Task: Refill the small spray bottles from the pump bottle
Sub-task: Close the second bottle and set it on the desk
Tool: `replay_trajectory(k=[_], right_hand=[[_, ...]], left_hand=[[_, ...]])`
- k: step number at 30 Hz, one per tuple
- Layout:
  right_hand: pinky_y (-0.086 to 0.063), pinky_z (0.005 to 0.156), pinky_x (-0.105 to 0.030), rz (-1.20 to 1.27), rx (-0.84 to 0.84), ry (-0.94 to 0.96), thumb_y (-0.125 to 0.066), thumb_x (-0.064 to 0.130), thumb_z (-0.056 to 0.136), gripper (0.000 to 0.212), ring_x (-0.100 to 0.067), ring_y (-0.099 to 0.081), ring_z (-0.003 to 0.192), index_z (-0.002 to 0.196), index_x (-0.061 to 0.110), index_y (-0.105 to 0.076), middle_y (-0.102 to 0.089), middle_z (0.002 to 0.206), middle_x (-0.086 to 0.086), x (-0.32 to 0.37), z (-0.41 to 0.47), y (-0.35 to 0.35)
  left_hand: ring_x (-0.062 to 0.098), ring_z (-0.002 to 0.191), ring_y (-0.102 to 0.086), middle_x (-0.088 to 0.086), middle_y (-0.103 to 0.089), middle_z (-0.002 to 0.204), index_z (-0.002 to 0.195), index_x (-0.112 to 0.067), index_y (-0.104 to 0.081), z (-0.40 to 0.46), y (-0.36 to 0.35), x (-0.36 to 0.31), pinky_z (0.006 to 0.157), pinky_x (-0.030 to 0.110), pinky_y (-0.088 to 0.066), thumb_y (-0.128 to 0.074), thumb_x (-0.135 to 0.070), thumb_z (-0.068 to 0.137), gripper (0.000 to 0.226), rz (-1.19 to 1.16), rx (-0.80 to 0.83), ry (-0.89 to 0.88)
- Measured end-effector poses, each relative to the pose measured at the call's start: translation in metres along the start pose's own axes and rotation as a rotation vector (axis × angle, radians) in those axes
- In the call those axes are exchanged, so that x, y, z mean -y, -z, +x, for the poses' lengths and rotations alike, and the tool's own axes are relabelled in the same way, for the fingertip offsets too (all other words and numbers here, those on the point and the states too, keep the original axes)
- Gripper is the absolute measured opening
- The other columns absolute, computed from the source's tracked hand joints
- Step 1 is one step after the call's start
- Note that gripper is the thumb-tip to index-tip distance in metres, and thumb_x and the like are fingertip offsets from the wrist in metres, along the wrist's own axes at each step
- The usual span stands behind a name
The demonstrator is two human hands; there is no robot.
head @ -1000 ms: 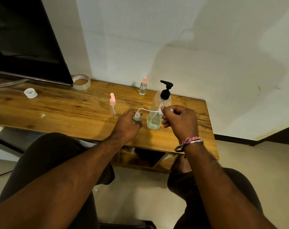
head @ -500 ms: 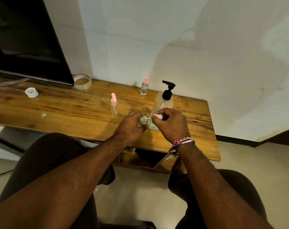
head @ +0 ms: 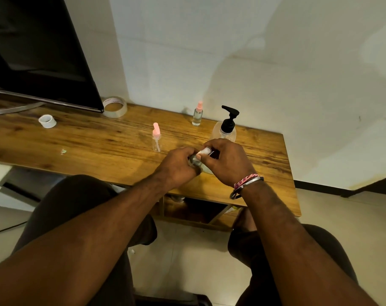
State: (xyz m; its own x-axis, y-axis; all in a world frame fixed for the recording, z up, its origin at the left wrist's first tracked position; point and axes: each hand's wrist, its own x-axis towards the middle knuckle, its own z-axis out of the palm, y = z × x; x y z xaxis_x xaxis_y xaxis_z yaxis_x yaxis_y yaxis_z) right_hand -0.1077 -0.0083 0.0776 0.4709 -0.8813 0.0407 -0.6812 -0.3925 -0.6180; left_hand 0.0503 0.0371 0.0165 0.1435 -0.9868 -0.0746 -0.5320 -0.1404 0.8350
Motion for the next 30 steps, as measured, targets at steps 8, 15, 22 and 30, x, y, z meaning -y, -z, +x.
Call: replay_trajectory(k=[8, 15, 22, 30], right_hand=[[-0.049, 0.079, -0.012, 0.152, 0.061, 0.054, -0.076, 0.025, 0.092, 0.036, 0.0, -0.067, 0.099, 0.126, 0.034, -0.07, -0.074, 0.112, 0.013, 0.008, -0.004, 0.004], [-0.056, 0.094, -0.026, 0.259, 0.03, 0.007, -0.07, 0.015, 0.096, 0.037, -0.005, -0.067, 0.11, 0.129, 0.032, -0.067, -0.073, 0.119, 0.009, 0.008, 0.002, -0.013], [-0.057, 0.091, -0.022, 0.255, -0.073, -0.021, -0.072, 0.016, 0.095, 0.032, -0.002, -0.069, 0.106, 0.125, 0.027, -0.069, -0.075, 0.113, 0.01, 0.008, 0.01, -0.019], [-0.062, 0.076, -0.026, 0.16, -0.265, -0.073, -0.084, 0.031, 0.084, 0.025, -0.003, -0.07, 0.086, 0.104, 0.023, -0.073, -0.075, 0.095, 0.009, 0.021, 0.019, -0.034]], left_hand=[[0.013, 0.098, -0.069, -0.01, -0.071, 0.102, 0.121, -0.026, -0.071, -0.007, 0.033, -0.015, 0.086, 0.035, -0.058, -0.088, -0.027, 0.084, 0.041, 0.107, 0.222, 0.051], [0.011, 0.098, -0.072, -0.009, -0.076, 0.105, 0.121, -0.023, -0.074, -0.004, 0.024, -0.009, 0.087, 0.034, -0.06, -0.088, -0.03, 0.085, 0.04, -0.033, 0.131, 0.112], [0.012, 0.098, -0.072, -0.008, -0.077, 0.105, 0.119, -0.021, -0.075, 0.015, 0.03, -0.005, 0.087, 0.036, -0.061, -0.091, -0.028, 0.082, 0.041, -0.052, 0.077, 0.122], [0.008, 0.094, -0.073, -0.01, -0.077, 0.101, 0.114, -0.024, -0.077, 0.026, 0.033, -0.007, 0.081, 0.031, -0.062, -0.09, -0.017, 0.082, 0.035, -0.08, 0.037, 0.088]])
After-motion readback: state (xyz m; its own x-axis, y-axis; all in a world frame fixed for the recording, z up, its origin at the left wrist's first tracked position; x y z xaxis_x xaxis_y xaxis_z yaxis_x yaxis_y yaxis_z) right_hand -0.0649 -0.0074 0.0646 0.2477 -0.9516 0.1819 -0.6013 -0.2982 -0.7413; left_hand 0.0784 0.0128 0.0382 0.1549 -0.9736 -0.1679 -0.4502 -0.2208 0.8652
